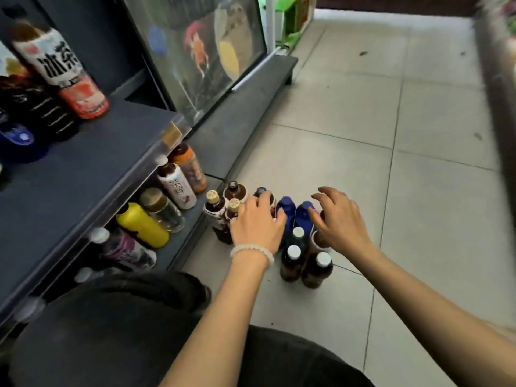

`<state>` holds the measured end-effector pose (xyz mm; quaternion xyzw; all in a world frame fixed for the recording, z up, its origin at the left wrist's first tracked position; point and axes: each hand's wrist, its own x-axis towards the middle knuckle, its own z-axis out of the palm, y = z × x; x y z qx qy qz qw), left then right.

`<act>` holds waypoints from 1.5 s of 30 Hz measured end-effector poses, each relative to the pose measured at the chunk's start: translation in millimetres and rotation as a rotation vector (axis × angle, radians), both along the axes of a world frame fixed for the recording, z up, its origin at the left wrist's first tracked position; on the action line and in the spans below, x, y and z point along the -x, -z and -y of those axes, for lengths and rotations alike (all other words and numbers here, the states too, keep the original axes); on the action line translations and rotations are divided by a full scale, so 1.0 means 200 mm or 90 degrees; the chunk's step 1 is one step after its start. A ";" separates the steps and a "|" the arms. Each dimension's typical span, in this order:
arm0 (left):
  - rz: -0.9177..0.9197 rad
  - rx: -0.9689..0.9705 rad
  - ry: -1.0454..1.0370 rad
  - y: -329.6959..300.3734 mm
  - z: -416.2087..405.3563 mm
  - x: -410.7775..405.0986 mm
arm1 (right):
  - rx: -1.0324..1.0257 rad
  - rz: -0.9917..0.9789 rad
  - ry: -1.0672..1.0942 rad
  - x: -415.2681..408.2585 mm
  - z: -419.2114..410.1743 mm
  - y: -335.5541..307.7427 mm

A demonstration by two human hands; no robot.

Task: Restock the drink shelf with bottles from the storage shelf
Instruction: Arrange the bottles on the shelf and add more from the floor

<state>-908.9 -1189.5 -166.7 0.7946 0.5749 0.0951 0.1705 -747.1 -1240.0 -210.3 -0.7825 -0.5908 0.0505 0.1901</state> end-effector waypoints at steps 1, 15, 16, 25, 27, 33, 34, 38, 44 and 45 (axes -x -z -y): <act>-0.007 0.026 0.003 0.05 0.00 -0.05 | 0.009 -0.012 0.021 -0.03 0.04 0.05; -0.188 0.298 0.181 0.62 0.01 -0.06 | 0.324 0.014 -0.024 -0.01 0.24 0.47; -0.186 0.299 0.189 0.63 0.01 -0.06 | 0.342 0.009 -0.016 0.00 0.22 0.47; -0.201 0.268 0.235 0.69 -0.02 -0.15 | 0.351 0.038 -0.030 0.03 0.13 0.49; -0.188 0.271 0.223 0.70 -0.02 -0.12 | 0.349 0.051 -0.021 0.02 0.14 0.50; -0.170 0.269 0.203 0.66 -0.03 -0.05 | 0.379 0.062 -0.039 0.03 0.14 0.48; -0.167 0.254 0.201 0.64 -0.02 -0.04 | 0.375 0.056 -0.048 0.04 0.14 0.47; -0.126 0.224 0.145 0.55 -0.02 0.03 | 0.341 0.032 -0.084 0.07 0.15 0.40; -0.079 0.178 0.047 0.33 0.04 0.16 | 0.231 0.050 -0.189 0.14 0.08 0.15; -0.062 0.170 0.025 0.30 0.05 0.17 | 0.208 0.057 -0.208 0.15 0.06 0.10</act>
